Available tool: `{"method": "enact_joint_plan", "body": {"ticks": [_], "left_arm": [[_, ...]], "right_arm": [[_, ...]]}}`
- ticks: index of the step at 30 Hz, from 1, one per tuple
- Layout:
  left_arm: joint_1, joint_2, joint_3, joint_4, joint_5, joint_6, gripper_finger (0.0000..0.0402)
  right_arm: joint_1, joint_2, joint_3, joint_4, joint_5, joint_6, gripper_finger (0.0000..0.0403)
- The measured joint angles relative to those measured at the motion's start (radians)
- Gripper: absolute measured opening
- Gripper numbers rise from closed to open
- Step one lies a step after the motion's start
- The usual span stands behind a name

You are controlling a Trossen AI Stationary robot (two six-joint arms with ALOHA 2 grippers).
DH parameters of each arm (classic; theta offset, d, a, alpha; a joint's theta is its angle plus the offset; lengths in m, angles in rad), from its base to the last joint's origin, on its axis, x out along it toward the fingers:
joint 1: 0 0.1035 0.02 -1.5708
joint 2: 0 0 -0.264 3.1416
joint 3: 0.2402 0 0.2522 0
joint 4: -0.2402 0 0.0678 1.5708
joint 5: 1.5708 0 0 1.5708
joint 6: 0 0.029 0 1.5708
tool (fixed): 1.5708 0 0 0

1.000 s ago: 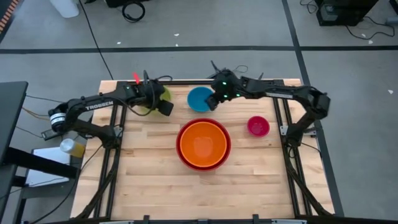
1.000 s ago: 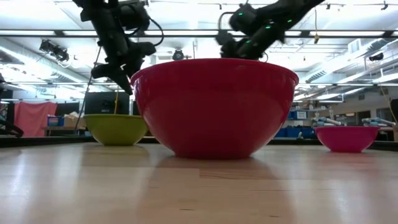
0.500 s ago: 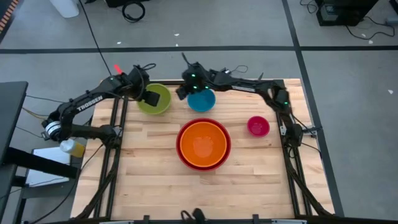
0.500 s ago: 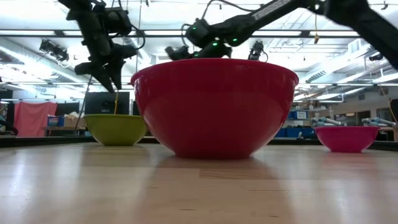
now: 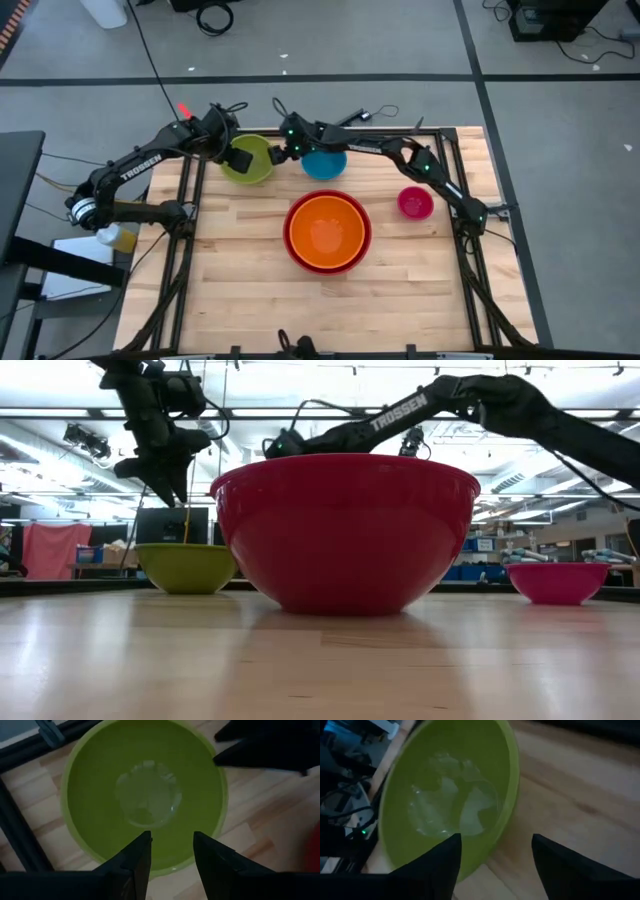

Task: Nest bowls inside each other
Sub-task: Stack the green bowl on top of the orange bowl

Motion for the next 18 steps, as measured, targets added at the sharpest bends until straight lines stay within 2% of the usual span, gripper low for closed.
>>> {"method": "enact_joint_plan", "body": {"ticks": [6,10,14,18], "left_arm": [[0.0,0.0,0.0,-0.002,0.002,0.018,0.0151],[-0.001,-0.001,0.0,-0.01,0.002,0.012,0.0151],[-0.005,-0.002,0.0,-0.017,0.002,-0.001,0.0151],[-0.005,-0.002,0.0,-0.018,0.003,-0.01,0.0151]], "right_arm": [[0.007,0.052,0.033,-0.003,-0.003,0.033,0.023],[0.007,0.055,0.033,0.021,-0.003,0.022,0.0201],[0.006,0.057,0.033,0.023,-0.026,-0.01,0.0149],[0.006,0.057,0.033,0.019,-0.057,-0.032,0.008]]}}
